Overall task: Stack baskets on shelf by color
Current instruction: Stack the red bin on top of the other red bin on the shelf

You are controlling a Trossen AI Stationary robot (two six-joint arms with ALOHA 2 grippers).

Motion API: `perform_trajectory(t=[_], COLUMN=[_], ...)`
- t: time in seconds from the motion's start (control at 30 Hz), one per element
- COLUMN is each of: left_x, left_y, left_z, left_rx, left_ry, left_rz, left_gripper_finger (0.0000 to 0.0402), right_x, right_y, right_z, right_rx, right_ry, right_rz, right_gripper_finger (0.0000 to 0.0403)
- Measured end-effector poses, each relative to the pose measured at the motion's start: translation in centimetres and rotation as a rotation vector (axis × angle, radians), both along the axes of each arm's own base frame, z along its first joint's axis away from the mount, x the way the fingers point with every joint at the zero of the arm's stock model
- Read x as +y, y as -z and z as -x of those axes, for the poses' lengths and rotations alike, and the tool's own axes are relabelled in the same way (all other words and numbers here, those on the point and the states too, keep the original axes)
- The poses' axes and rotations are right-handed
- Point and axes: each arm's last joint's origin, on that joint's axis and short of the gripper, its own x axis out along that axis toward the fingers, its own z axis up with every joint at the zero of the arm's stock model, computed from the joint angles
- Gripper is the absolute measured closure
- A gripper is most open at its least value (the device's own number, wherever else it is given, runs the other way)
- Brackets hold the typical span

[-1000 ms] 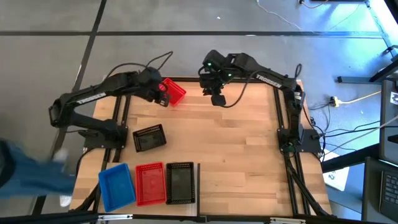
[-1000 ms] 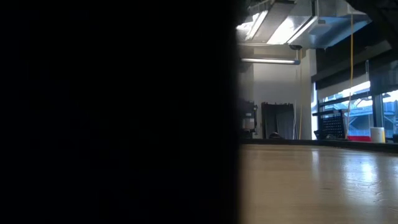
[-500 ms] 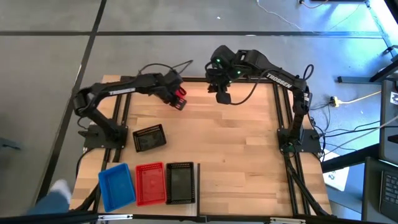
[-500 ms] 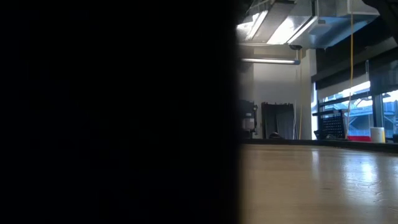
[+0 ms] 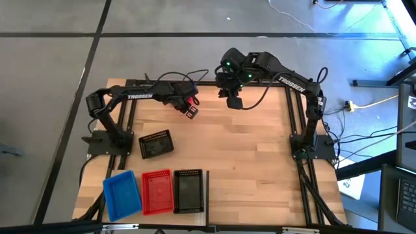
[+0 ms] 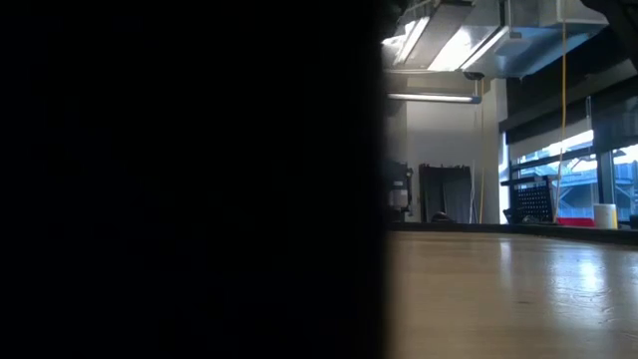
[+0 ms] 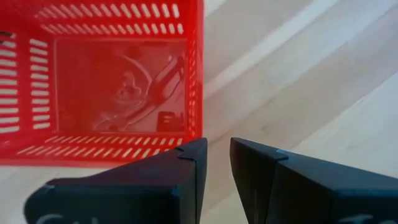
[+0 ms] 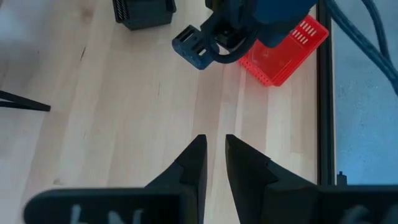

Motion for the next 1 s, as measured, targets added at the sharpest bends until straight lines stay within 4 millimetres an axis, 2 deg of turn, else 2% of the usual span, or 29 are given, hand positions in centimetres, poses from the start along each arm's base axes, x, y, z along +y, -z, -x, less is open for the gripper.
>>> perform_trajectory(t=[0.3, 0.87, 1.0], left_x=[0.3, 0.6, 1.0], left_y=[1.3, 1.3, 1.8], left_z=[-0.5, -0.4, -0.3], left_rx=[0.053, 0.081, 0.080], left_ry=[0.038, 0.043, 0.042], left_rz=[-0.017, -0.060, -0.026], left_gripper_finger=[0.0340, 0.0340, 0.0340], right_x=[-0.2, -0.2, -0.2], right_y=[0.0, 0.0, 0.0], right_z=[0.1, 0.1, 0.1], right_rx=[0.000, 0.001, 0.001], right_ry=[0.010, 0.026, 0.026], right_rz=[-0.004, -0.014, -0.014], right_gripper_finger=[0.0344, 0.0344, 0.0344])
